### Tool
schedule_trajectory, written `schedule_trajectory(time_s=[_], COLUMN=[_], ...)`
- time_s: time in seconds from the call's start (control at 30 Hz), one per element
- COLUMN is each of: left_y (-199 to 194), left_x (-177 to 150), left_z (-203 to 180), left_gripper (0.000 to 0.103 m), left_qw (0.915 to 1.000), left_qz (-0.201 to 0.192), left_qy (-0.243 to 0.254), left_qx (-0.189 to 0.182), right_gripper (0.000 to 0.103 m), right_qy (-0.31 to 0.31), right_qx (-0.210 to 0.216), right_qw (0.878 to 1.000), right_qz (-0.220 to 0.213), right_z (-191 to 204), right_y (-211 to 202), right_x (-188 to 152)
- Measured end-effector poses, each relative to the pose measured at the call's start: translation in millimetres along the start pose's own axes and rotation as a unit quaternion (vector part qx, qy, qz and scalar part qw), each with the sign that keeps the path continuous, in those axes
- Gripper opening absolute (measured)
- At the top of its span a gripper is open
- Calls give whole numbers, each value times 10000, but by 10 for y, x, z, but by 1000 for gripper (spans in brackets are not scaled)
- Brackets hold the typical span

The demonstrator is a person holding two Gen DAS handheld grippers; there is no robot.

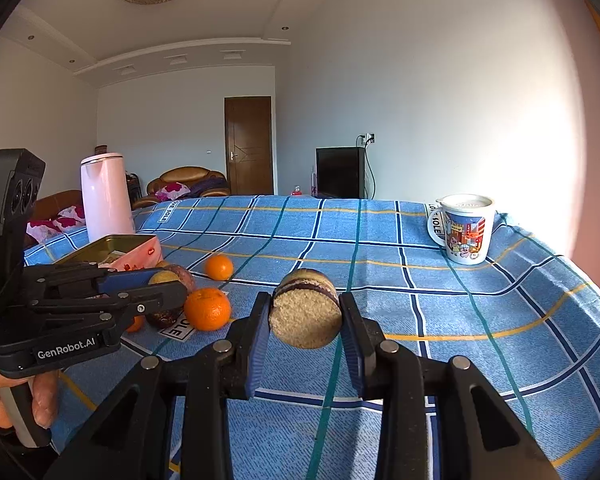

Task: Organize fruits
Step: 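Carry both held items over the pink tin and release them inside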

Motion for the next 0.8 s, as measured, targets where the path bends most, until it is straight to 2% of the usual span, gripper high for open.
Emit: schedule_trajectory(time_s=[0.17,0.43,0.8], left_y=[-99,-286,-582], left_x=[21,11,-153], left_z=[224,742,1871], left_gripper=[27,27,27], left_qw=[9997,9974,9830], left_qz=[-74,-186,-164], left_qy=[-176,-564,-1379], left_qx=[125,405,1204], right_gripper=[36,36,36], right_qy=[-86,-341,-826], right_qx=[203,740,1534], right_qw=[9998,9967,9844], right_qz=[-15,30,259], right_z=[221,807,1789], right_y=[35,213,594], right_x=[162,410,609])
Point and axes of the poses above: each gripper's, at about its wrist camera, not at the fingertips, and y roughly the way its jaws point, z to its left, x to its top, the point moved 10 cm from there along y, roughly the way its jaws point, and after that the axes turned 2 degrees about x, right-handed, at the moved point
